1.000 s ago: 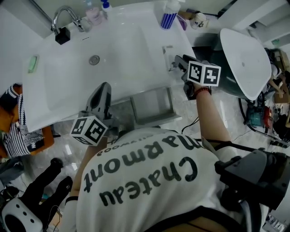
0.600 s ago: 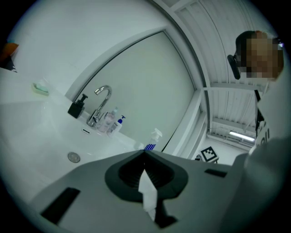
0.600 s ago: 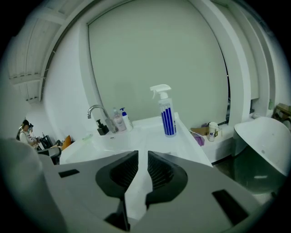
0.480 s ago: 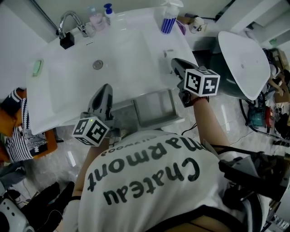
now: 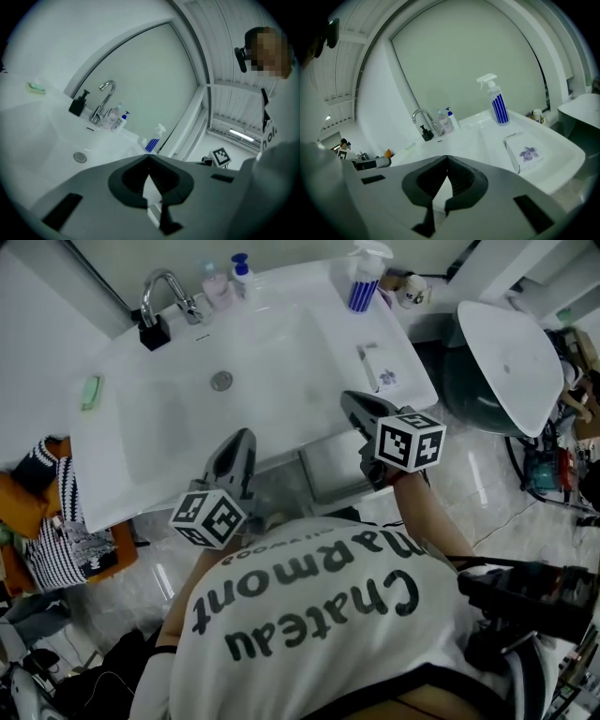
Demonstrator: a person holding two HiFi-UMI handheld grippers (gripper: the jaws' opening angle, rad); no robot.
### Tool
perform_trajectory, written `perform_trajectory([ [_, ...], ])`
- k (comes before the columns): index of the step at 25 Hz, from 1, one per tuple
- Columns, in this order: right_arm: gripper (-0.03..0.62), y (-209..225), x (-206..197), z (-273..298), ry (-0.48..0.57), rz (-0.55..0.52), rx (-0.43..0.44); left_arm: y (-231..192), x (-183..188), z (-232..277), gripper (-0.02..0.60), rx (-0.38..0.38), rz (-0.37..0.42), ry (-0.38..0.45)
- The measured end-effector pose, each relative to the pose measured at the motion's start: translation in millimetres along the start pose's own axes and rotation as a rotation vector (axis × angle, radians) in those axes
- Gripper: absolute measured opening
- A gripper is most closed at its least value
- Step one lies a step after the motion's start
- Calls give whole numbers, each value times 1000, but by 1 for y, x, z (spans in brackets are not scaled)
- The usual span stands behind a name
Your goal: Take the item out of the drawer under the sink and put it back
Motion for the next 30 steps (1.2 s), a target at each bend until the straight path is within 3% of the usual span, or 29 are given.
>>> perform_trajectory([
  [5, 11, -22, -32, 11, -83, 33, 5, -13, -7, -5, 8, -43, 17, -84],
  [13, 11, -59, -58, 25, -132, 16, 10, -35, -11, -26, 8, -72, -1, -120],
  [30, 11, -85, -72, 31, -195, -84, -53, -58, -3, -55, 8, -77, -12, -95],
])
Point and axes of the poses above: the fingertips, and each gripper's own axes: z forward along the fingers, y to its right, x out of its top, the point moved 4 cm from there along -z, backward along the fingers, and after that the axes turned 4 degrees about -y, right-handed, at the moved point
